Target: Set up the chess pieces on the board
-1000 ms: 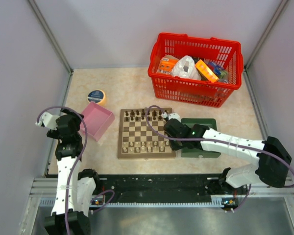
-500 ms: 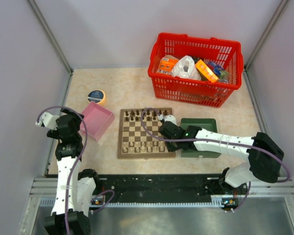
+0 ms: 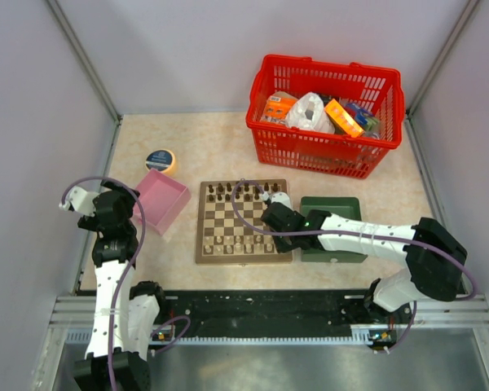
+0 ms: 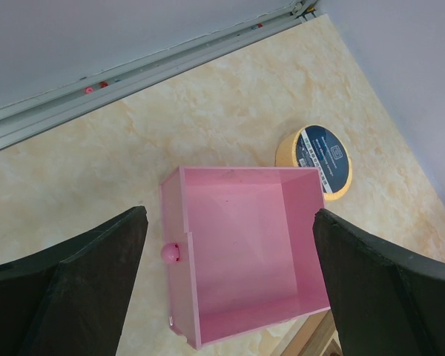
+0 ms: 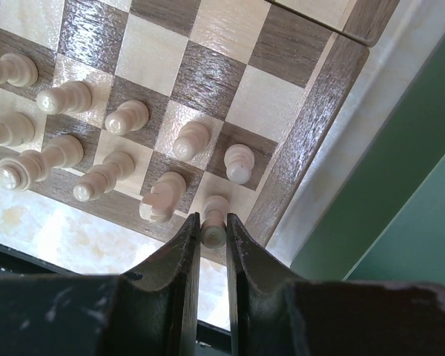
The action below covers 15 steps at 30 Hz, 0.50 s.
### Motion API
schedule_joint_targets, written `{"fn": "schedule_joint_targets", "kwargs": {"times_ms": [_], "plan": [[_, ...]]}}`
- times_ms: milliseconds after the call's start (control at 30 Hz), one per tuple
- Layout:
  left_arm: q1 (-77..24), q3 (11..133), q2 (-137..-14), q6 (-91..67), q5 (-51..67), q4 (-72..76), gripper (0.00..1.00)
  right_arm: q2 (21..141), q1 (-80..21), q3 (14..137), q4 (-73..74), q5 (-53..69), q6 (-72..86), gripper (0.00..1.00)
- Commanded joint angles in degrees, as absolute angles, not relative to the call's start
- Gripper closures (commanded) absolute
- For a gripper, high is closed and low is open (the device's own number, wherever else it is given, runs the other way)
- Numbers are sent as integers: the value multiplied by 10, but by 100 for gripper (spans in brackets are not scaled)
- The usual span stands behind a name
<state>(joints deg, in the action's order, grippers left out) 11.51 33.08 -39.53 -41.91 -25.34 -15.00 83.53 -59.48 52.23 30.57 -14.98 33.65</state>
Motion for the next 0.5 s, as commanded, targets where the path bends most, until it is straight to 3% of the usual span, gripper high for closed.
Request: {"fn": "schedule_joint_targets", "kwargs": {"times_ms": [0,467], "plan": [[118,328,-392,-417,-259,-130,1,838,-601,528,283,-151,339,84],[118,327,-390,-417,-259,-131,1,838,-601,528,290,-151,335,82]]}}
